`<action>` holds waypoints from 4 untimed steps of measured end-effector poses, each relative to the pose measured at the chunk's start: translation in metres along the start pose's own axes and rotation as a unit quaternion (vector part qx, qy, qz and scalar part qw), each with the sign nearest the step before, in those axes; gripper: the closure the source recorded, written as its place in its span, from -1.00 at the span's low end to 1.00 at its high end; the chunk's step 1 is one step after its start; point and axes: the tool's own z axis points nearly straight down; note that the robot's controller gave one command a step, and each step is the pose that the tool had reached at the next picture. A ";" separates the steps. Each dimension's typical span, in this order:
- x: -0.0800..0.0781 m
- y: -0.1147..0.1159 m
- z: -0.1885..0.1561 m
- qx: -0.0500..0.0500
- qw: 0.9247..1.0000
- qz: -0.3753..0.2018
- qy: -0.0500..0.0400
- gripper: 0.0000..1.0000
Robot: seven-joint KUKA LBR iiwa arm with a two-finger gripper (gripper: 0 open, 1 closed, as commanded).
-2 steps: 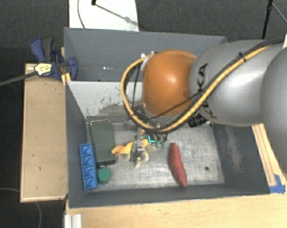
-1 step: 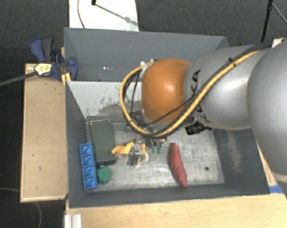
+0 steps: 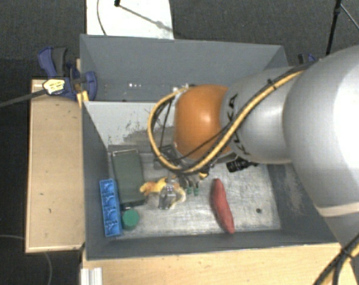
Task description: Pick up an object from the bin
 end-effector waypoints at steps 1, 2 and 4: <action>0.014 0.044 0.026 0.005 0.991 0.133 0.011 1.00; 0.014 0.044 0.026 0.005 0.991 0.133 0.011 1.00; -0.002 0.026 -0.168 0.002 0.993 0.120 0.004 1.00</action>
Offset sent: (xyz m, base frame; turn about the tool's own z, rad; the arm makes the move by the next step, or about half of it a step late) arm 0.0000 0.0000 0.0000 0.0000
